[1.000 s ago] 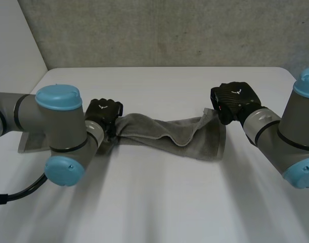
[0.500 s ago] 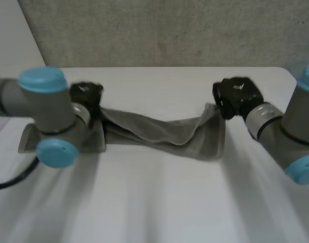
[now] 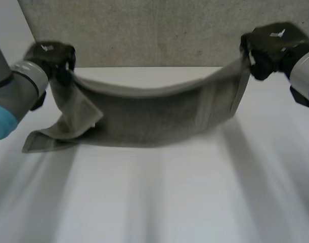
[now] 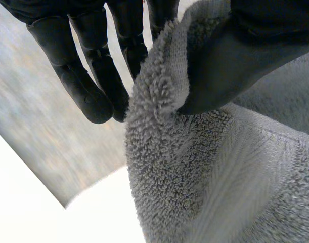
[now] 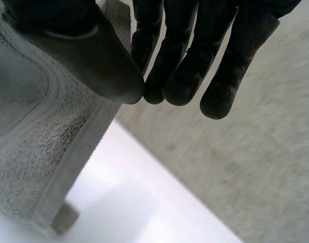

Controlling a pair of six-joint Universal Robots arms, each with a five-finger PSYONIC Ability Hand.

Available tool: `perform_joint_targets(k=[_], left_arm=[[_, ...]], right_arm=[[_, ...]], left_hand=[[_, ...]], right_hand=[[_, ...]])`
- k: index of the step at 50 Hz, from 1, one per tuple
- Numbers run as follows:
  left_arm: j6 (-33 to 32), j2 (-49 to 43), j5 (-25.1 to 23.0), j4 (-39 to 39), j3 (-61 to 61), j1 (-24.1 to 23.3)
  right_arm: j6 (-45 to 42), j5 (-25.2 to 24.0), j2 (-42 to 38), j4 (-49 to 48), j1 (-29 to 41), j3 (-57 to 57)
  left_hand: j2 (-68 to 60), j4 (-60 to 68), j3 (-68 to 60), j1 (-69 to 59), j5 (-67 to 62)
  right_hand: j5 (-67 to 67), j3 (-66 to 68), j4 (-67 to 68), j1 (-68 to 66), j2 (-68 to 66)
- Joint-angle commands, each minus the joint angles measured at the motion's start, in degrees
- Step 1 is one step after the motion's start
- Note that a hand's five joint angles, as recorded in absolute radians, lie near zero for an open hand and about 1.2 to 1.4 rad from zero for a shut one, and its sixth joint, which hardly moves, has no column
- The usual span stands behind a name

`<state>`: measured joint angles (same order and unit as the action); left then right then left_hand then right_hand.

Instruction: Fold the towel.

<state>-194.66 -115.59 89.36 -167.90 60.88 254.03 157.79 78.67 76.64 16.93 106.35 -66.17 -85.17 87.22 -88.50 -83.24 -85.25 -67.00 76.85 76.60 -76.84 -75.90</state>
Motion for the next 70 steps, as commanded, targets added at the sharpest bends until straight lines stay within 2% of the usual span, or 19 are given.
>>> perform_joint_targets(k=[1, 10, 12, 13, 15, 16, 17, 18, 20, 21, 22, 25, 32, 36, 45, 48, 57, 62, 70], left_arm=[[-10.3, -13.5, 0.3, 11.3, -9.7, 0.0], [-13.8, -22.3, 1.6, 14.1, -30.1, 0.0], [-12.3, -23.3, 2.0, 13.4, -40.8, -0.5], [-12.3, -23.3, 2.0, 13.4, -40.8, -0.5], [-6.2, -22.8, 2.0, 7.2, -49.9, -1.5], [-6.2, -22.8, 2.0, 7.1, -49.9, -1.5], [-0.4, -22.2, 2.0, 4.0, -52.6, -1.5], [-0.4, -22.2, 2.0, 4.0, -52.6, -1.5], [11.7, -18.6, 1.3, 0.0, -54.5, -0.2], [11.8, -18.5, 1.3, 0.0, -54.5, -0.2], [16.7, -16.4, 1.1, -0.5, -54.4, 1.1], [20.7, -14.9, -1.8, -0.3, -52.9, 1.9], [16.1, -15.0, -11.9, 6.8, -44.1, 1.7], [7.8, -15.2, -15.0, 10.3, -33.3, 1.7], [-11.0, -14.9, -15.3, 9.8, -8.5, 2.2], [-13.9, -14.2, -15.1, 9.8, -2.1, 2.4], [-14.4, -10.1, -14.8, 7.5, 9.6, 2.2], [-14.3, -7.6, -14.0, 0.9, 13.2, 1.6], [-11.2, -6.4, -8.1, -10.0, 16.7, -1.4]], right_arm=[[-9.7, 1.0, -12.0, 3.9, 1.0, 7.5], [-9.8, 4.1, -22.7, 0.6, 6.7, 21.7], [-9.1, 4.9, -24.3, -9.7, 8.9, 25.9], [-9.1, 4.9, -24.3, -9.8, 8.9, 25.9], [-7.1, 6.7, -22.9, -28.6, 9.7, 23.3], [-7.1, 6.7, -22.8, -28.7, 9.7, 23.3], [-5.2, 7.6, -20.2, -38.6, 9.6, 19.5], [-5.2, 7.6, -20.1, -38.7, 9.6, 19.4], [-1.7, 8.0, -12.3, -55.8, 9.8, 11.5], [-1.7, 8.0, -12.2, -55.9, 9.8, 11.5], [-1.1, 7.3, -9.5, -59.5, 9.9, 9.0], [-0.6, 5.5, -8.8, -54.8, 9.6, 8.1], [-0.6, 0.9, -9.0, -37.2, 9.4, 6.9], [-1.3, -1.0, -9.7, -28.7, 8.9, 5.1], [-8.2, -0.2, -10.6, -16.0, 6.1, -2.8], [-8.7, 0.3, -10.1, -14.6, 3.8, -7.1], [-7.2, 2.1, -3.9, -17.7, -2.0, -17.7], [-5.7, 2.3, -2.3, -21.8, -3.5, -23.0], [-1.0, 3.2, 1.1, -30.3, -6.6, -30.6]], left_hand=[[5.2, -7.2, 8.5, 3.2, 15.3], [5.2, -7.2, 8.5, 3.2, 15.3], [5.2, -7.2, 8.5, 3.2, 15.3], [5.2, -7.2, 8.5, 3.2, 15.3], [5.2, -7.2, 8.5, 3.2, 15.3], [5.2, -7.2, 8.5, 3.2, 15.3], [5.2, -7.2, 8.5, 3.2, 15.3], [5.2, -7.2, 8.5, 3.2, 15.3], [5.2, -7.2, 8.5, 3.2, 15.3], [5.2, -7.2, 8.5, 3.2, 15.3], [5.2, -7.2, 8.5, 3.2, 15.3], [5.2, -7.2, 8.5, 3.2, 15.3], [5.2, -7.2, 8.5, 3.2, 15.3], [5.2, -7.2, 8.5, 3.2, 15.3], [5.2, -7.2, 8.5, 3.2, 15.3], [5.2, -7.2, 8.5, 3.2, 15.3], [5.2, -7.2, 8.5, 3.2, 15.3], [9.4, -11.4, 12.7, 7.4, 19.4], [22.5, -24.5, 25.8, 20.5, 32.6]], right_hand=[[-3.0, 3.1, 3.4, -3.2, -4.1], [-3.0, 3.1, 3.4, -3.2, -4.1], [-3.0, 3.1, 3.4, -3.2, -4.1], [-3.0, 3.1, 3.4, -3.2, -4.1], [-3.0, 3.1, 3.4, -3.2, -4.1], [-3.0, 3.1, 3.4, -3.2, -4.1], [-3.0, 3.1, 3.4, -3.2, -4.1], [-3.0, 3.1, 3.4, -3.2, -4.1], [-3.0, 3.1, 3.4, -3.2, -4.1], [-3.0, 3.1, 3.4, -3.2, -4.1], [-3.0, 3.1, 3.4, -3.2, -4.1], [-3.0, 3.1, 3.4, -3.2, -4.1], [-3.0, 3.1, 3.4, -3.2, -4.1], [-3.0, 3.1, 3.4, -3.2, -4.1], [-3.0, 3.1, 3.4, -3.2, -4.1], [-3.0, 3.1, 3.4, -3.2, -4.1], [-3.0, 3.1, 3.4, -3.2, -4.1], [-3.0, 3.1, 3.4, -3.2, -4.1], [-3.0, 3.1, 3.4, -3.2, -4.1]])
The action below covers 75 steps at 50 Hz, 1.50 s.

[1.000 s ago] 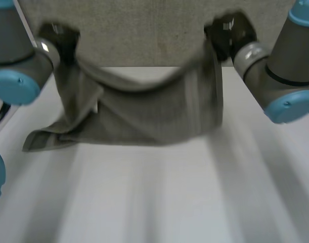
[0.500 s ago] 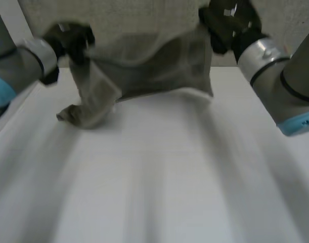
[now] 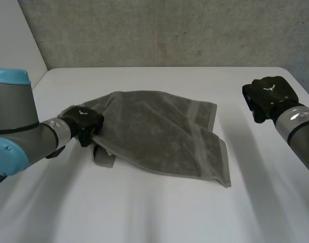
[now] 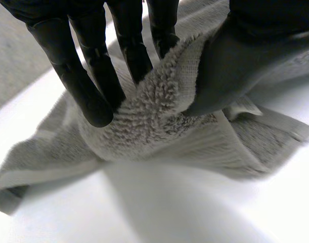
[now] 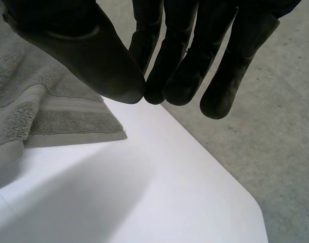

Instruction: Fold the towel.

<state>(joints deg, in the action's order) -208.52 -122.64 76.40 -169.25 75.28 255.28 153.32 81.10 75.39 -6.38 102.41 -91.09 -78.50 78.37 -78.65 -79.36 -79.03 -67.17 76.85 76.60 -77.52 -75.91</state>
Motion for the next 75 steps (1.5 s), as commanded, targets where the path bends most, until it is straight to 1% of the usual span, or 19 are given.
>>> perform_joint_targets(k=[1, 4, 8, 12, 13, 14, 15, 16, 17, 18, 23, 31, 35, 40, 47, 59, 66, 72, 75], left_arm=[[3.5, 0.3, 6.4, -10.4, 2.8, -3.1], [4.6, -0.1, 8.2, -13.2, 4.0, -3.6], [5.4, -0.9, 8.2, -13.7, 5.0, -4.5], [4.8, -1.2, 8.7, -13.7, 5.6, -6.6], [4.7, -1.1, 8.9, -13.7, 5.9, -7.2], [4.7, -1.1, 8.9, -13.7, 5.9, -7.2], [4.7, -0.7, 8.9, -13.6, 6.4, -7.3], [4.7, -0.7, 8.9, -13.6, 6.5, -7.3], [4.7, -0.3, 8.9, -13.6, 7.1, -7.3], [4.7, 0.1, 8.8, -13.5, 7.5, -7.0], [5.1, 2.4, 8.9, -12.4, 8.7, -6.6], [5.1, 3.7, 8.9, -12.5, 9.9, -6.9], [5.1, 3.2, 8.9, -12.6, 9.9, -7.1], [5.1, 2.3, 8.7, -12.9, 9.8, -7.0], [5.3, 2.0, 8.7, -13.9, 9.8, -6.9], [5.3, 1.3, 8.7, -14.3, 9.8, -6.9], [5.3, 1.2, 8.7, -14.4, 9.9, -6.9], [5.3, 1.2, 8.7, -14.4, 9.9, -6.9], [5.3, 1.2, 8.7, -14.4, 9.8, -6.9]], right_arm=[[3.7, 0.9, 2.3, -7.9, -3.1, -6.0], [3.8, 1.0, 2.3, -8.1, -3.1, -6.1], [4.0, 0.7, 2.2, -8.1, -2.7, -6.5], [3.7, 0.1, 2.1, -7.7, -2.4, -6.7], [3.3, -0.1, 2.1, -7.1, -1.9, -7.0], [3.3, -0.2, 2.1, -7.1, -1.9, -7.0], [3.2, -0.8, 2.0, -5.5, -0.6, -7.3], [3.2, -0.9, 2.0, -5.5, -0.6, -7.3], [3.2, -1.9, 2.0, -3.7, 0.9, -7.3], [3.2, -3.2, 2.0, -1.7, 2.2, -7.3], [2.3, -5.9, 1.4, 2.9, 5.3, -7.6], [1.5, -5.6, -1.0, 3.4, 9.6, -10.0], [1.4, -5.6, -2.8, 1.9, 9.6, -11.8], [-0.9, -5.0, -5.8, -3.5, 9.8, -14.2], [-3.3, -3.9, -7.2, -4.6, 10.0, -14.4], [-3.4, -3.6, -11.1, -8.6, 10.0, -14.0], [-3.4, -2.0, -12.3, -11.0, 9.9, -13.5], [-3.2, -0.2, -12.9, -12.9, 9.8, -13.2], [-3.1, -0.1, -12.9, -13.2, 9.9, -13.2]], left_hand=[[17.3, -17.2, 17.4, 18.2, 27.8], [24.2, -24.0, 24.3, 25.0, 34.7], [27.9, -27.8, 28.1, 28.8, 38.4], [36.3, -36.2, 36.4, 37.2, 46.8], [39.3, -39.2, 39.5, 40.2, 49.8], [39.3, -39.2, 39.5, 40.2, 49.9], [41.8, -41.7, 42.0, 42.7, 52.4], [41.9, -41.7, 42.0, 42.7, 52.4], [43.4, -43.2, 43.5, 44.2, 53.9], [44.6, -44.4, 44.7, 45.4, 55.1], [46.1, -46.0, 46.2, 46.9, 56.6], [46.9, -46.8, 47.1, 47.8, 57.4], [46.9, -46.8, 47.1, 47.8, 57.4], [46.8, -46.6, 46.9, 47.6, 57.3], [46.7, -46.6, 46.9, 47.6, 57.3], [46.7, -46.6, 46.9, 47.6, 57.3], [46.2, -46.1, 46.4, 47.1, 56.8], [46.2, -46.1, 46.4, 47.1, 56.8], [46.2, -46.1, 46.4, 47.1, 56.8]], right_hand=[[-2.8, 3.2, 3.4, -2.5, -4.1], [-2.8, 3.2, 3.4, -2.5, -4.1], [-2.8, 3.2, 3.4, -2.5, -4.1], [-2.8, 3.2, 3.4, -2.5, -4.1], [9.6, -9.3, -9.0, 10.0, 8.3], [9.7, -9.4, -9.2, 10.1, 8.5], [28.4, -28.1, -27.8, 28.7, 27.1], [28.6, -28.2, -28.0, 28.9, 27.3], [37.7, -37.4, -37.2, 38.1, 36.5], [42.5, -42.2, -41.9, 42.8, 41.2], [49.7, -49.4, -49.2, 50.1, 48.5], [49.1, -48.8, -48.5, 49.4, 47.8], [48.2, -47.9, -47.7, 48.6, 47.0], [47.7, -47.4, -47.2, 48.1, 46.5], [47.1, -46.7, -46.5, 47.4, 45.8], [45.4, -45.1, -44.8, 45.7, 44.1], [39.3, -39.0, -38.8, 39.7, 38.1], [30.1, -29.8, -29.5, 30.4, 28.8], [29.6, -29.3, -29.0, 29.9, 28.3]])
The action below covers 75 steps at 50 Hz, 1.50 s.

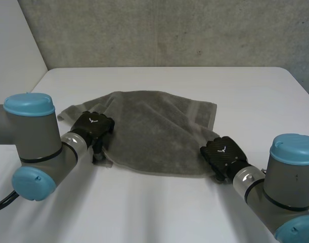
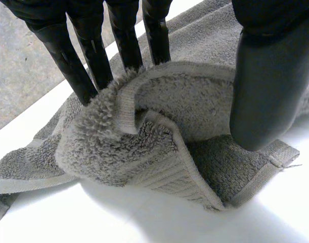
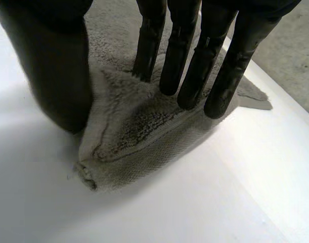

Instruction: Fold the towel.

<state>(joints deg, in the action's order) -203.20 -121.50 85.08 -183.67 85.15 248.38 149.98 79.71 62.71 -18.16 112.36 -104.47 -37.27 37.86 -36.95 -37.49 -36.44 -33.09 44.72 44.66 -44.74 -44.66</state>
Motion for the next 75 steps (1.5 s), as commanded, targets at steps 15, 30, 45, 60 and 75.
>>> perform_joint_targets(k=[15, 30, 45, 60, 75], left_arm=[[0.0, -0.1, 0.0, -0.4, 0.0, 0.0], [0.3, -2.5, 2.1, -6.8, -0.7, -0.2], [5.9, -7.5, 4.9, -8.8, -3.5, -3.0], [9.8, -10.8, 5.1, -9.1, -6.5, -3.1], [9.1, -13.6, 13.5, -9.2, -9.7, -2.5]], right_arm=[[0.7, 1.7, -0.3, -2.2, 0.0, 0.8], [8.4, 8.5, 8.6, -6.2, -2.7, 0.6], [8.3, 7.8, 9.3, -6.4, -2.8, -0.3], [15.3, 10.7, 16.0, -6.5, -6.5, -1.6], [20.5, 10.5, 20.3, -7.0, -10.2, -2.3]], left_hand=[[5.0, -5.6, 4.7, 5.2, 14.2], [4.5, -5.1, 4.2, 4.7, 13.7], [4.3, -4.9, 4.0, 4.6, 13.5], [7.2, -7.8, 6.9, 7.4, 16.4], [7.2, -7.8, 6.9, 7.4, 16.4]], right_hand=[[-14.0, 12.4, 12.5, -12.4, -12.5], [-36.9, 35.3, 35.3, -35.3, -35.3], [-36.9, 35.3, 35.3, -35.3, -35.3], [-36.9, 35.3, 35.3, -35.3, -35.3], [-36.9, 35.3, 35.3, -35.3, -35.3]])
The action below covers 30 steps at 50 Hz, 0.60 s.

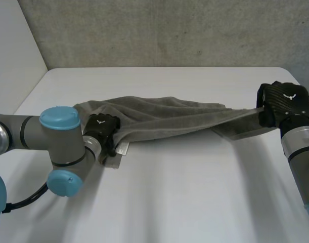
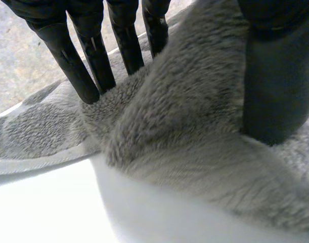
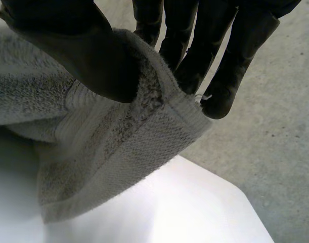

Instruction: Fold the towel.

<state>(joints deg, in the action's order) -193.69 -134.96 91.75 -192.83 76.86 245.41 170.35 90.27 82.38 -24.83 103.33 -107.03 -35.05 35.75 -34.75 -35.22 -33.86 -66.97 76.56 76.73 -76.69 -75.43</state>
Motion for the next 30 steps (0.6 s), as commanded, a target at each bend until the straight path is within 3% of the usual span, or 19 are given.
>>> perform_joint_targets(k=[1, 4, 19, 30], left_arm=[[-0.5, 0.2, 8.7, -0.1, -1.7, 0.6], [-0.5, 1.5, 10.6, 0.3, -1.8, 1.1], [-0.9, 9.3, 10.5, 0.6, 1.1, 1.6], [-9.0, 8.0, 10.3, 0.8, 2.4, 1.7]], right_arm=[[0.1, -0.2, 0.6, -0.3, -1.8, 0.2], [0.2, -0.3, 0.6, -0.3, -2.8, 0.5], [0.3, -0.2, 2.6, -0.4, -3.9, 0.9], [-0.1, -0.6, 1.9, -0.2, -3.6, 0.9]], left_hand=[[4.8, -5.5, 4.5, 5.0, 13.6], [4.5, -5.2, 4.2, 4.7, 13.3], [3.6, -4.3, 3.3, 3.8, 12.4], [-4.6, 3.9, -4.9, -4.4, 4.2]], right_hand=[[-3.0, 3.4, 3.3, -3.3, -4.6], [-3.0, 3.4, 3.3, -3.3, -4.6], [-3.0, 3.4, 3.3, -3.3, -4.6], [-3.0, 3.4, 3.3, -3.3, -4.6]])
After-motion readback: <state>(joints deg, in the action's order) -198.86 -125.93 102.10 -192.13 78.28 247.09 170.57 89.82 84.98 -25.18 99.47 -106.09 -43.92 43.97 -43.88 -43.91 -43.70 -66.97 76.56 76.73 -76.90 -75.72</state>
